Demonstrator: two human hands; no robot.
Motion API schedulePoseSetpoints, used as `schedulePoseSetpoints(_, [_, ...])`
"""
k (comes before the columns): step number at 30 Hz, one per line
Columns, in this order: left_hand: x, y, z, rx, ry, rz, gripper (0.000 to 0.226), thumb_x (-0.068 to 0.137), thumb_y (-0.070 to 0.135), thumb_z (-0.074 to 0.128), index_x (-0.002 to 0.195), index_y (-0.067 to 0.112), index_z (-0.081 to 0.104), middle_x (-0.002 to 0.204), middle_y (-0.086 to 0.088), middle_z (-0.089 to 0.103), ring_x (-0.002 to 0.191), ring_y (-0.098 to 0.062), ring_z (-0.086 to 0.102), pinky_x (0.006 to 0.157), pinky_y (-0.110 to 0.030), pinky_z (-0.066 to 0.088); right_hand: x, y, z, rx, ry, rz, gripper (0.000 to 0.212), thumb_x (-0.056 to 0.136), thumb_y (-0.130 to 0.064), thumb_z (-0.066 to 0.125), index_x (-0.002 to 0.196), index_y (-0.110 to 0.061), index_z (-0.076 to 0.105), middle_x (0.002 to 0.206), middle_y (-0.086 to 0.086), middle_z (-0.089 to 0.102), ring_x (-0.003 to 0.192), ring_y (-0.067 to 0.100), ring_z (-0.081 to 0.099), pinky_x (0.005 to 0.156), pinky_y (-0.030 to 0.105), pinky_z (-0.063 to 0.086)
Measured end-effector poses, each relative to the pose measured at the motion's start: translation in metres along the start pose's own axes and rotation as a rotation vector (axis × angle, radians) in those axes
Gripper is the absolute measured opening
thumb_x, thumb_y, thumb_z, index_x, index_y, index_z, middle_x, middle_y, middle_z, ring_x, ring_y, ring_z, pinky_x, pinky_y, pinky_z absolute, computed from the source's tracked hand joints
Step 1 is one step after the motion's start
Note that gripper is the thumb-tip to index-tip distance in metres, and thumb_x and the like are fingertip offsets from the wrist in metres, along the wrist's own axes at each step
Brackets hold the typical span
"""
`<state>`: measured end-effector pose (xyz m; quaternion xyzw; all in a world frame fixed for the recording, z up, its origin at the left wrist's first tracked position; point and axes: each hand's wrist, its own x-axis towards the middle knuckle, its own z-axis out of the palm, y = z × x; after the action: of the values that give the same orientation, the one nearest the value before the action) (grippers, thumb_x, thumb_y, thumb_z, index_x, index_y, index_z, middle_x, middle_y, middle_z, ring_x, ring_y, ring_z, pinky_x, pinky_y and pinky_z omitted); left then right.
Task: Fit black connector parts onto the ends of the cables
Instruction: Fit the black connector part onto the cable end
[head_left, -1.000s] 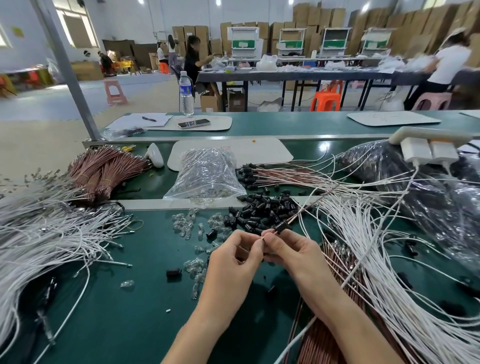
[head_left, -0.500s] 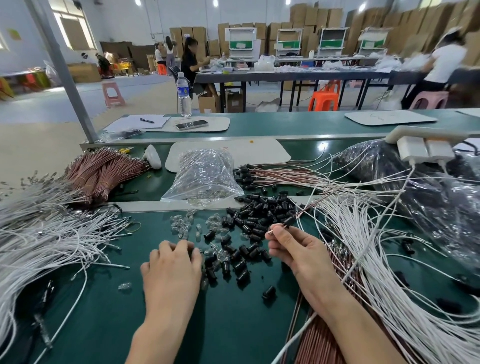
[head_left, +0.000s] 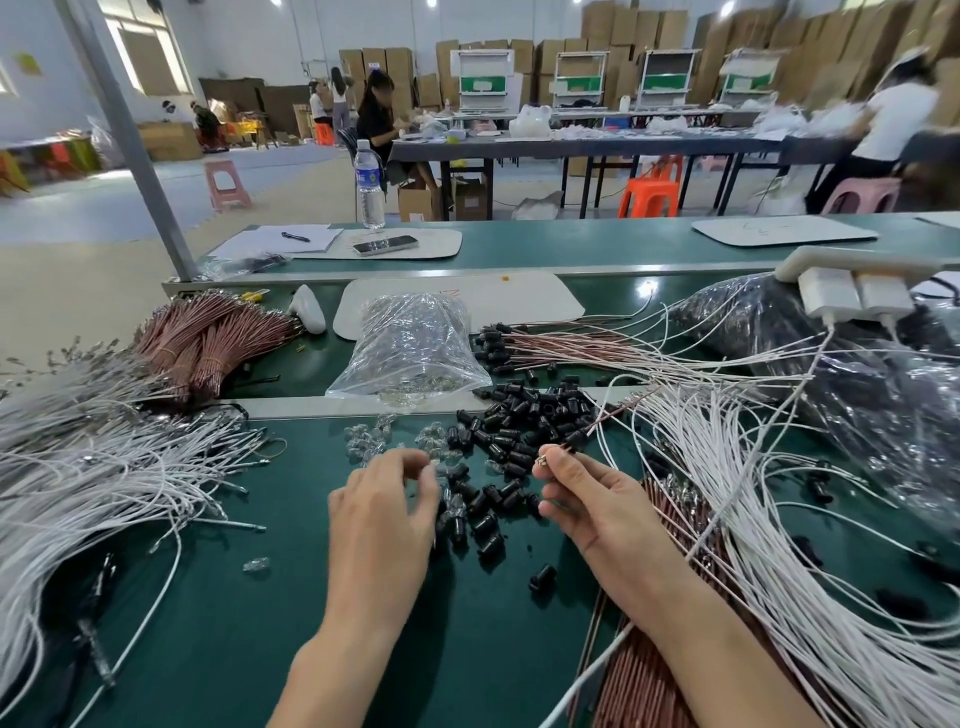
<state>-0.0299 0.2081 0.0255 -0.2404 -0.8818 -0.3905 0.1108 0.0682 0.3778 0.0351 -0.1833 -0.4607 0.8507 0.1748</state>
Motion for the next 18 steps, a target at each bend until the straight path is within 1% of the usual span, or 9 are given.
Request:
schedulePoseSetpoints(1, [-0.003, 0.007, 0.001, -0.172, 0.006, 0.018, 0.006, 0.100, 0.031, 0.057, 0.104, 0.032, 0.062, 0.096, 0.018, 0.066, 0.095, -0.005, 0.059, 0.088, -0.021, 0.042, 0.000, 0.001, 0.000, 0.009, 0.000, 0.008, 0.029, 0.063, -0.032, 0.083, 0.084, -0.012, 0.083, 0.084, 0.007, 0.076, 0.066, 0.008, 0.068, 0.060, 0.020, 0.057])
schedulePoseSetpoints(3, [-0.010, 0.022, 0.006, -0.451, -0.059, 0.026, 0.011, 0.098, 0.025, 0.063, 0.100, 0.036, 0.063, 0.089, 0.016, 0.068, 0.090, -0.005, 0.063, 0.079, -0.012, 0.045, 0.001, 0.003, 0.002, 0.028, -0.004, 0.018, 0.028, 0.061, -0.033, 0.084, 0.082, -0.013, 0.083, 0.082, 0.006, 0.076, 0.064, 0.007, 0.068, 0.059, 0.019, 0.057])
schedulePoseSetpoints(5, [-0.017, 0.032, 0.014, -0.576, -0.137, 0.026, 0.016, 0.097, 0.021, 0.066, 0.097, 0.037, 0.064, 0.091, 0.015, 0.069, 0.085, -0.007, 0.064, 0.074, -0.012, 0.047, 0.002, 0.004, 0.002, 0.042, -0.007, 0.028, 0.027, 0.061, -0.032, 0.084, 0.080, -0.013, 0.083, 0.082, 0.006, 0.076, 0.063, 0.007, 0.068, 0.058, 0.018, 0.056])
schedulePoseSetpoints(7, [-0.022, 0.037, 0.020, -0.636, -0.173, 0.012, 0.020, 0.096, 0.021, 0.067, 0.098, 0.040, 0.064, 0.091, 0.013, 0.069, 0.083, -0.008, 0.064, 0.071, -0.014, 0.049, 0.002, 0.003, 0.002, 0.051, -0.016, 0.036, 0.028, 0.061, -0.032, 0.084, 0.081, -0.012, 0.083, 0.082, 0.006, 0.076, 0.065, 0.008, 0.069, 0.059, 0.018, 0.056])
schedulePoseSetpoints(10, [-0.023, 0.037, 0.024, -0.662, -0.155, -0.003, 0.020, 0.096, 0.021, 0.068, 0.099, 0.040, 0.065, 0.089, 0.013, 0.069, 0.081, -0.008, 0.064, 0.071, -0.015, 0.050, 0.001, 0.003, 0.002, 0.058, -0.028, 0.039, 0.029, 0.060, -0.033, 0.085, 0.081, -0.013, 0.083, 0.083, 0.006, 0.076, 0.066, 0.008, 0.070, 0.060, 0.018, 0.056])
schedulePoseSetpoints(13, [-0.022, 0.036, 0.024, -0.673, -0.152, -0.007, 0.018, 0.096, 0.022, 0.068, 0.099, 0.040, 0.066, 0.088, 0.013, 0.070, 0.081, -0.010, 0.064, 0.070, -0.018, 0.051, 0.002, 0.005, 0.003, 0.033, -0.047, 0.033, 0.028, 0.064, -0.034, 0.085, 0.081, -0.013, 0.082, 0.082, 0.006, 0.076, 0.067, 0.008, 0.070, 0.061, 0.019, 0.057])
schedulePoseSetpoints(18, [-0.023, 0.037, 0.023, -0.666, -0.142, 0.018, 0.015, 0.097, 0.023, 0.067, 0.099, 0.038, 0.067, 0.092, 0.014, 0.073, 0.089, -0.010, 0.069, 0.074, -0.015, 0.052, 0.002, 0.009, 0.004, -0.004, -0.088, 0.031, 0.026, 0.071, -0.033, 0.085, 0.086, -0.012, 0.081, 0.085, 0.008, 0.074, 0.072, 0.011, 0.070, 0.067, 0.020, 0.058])
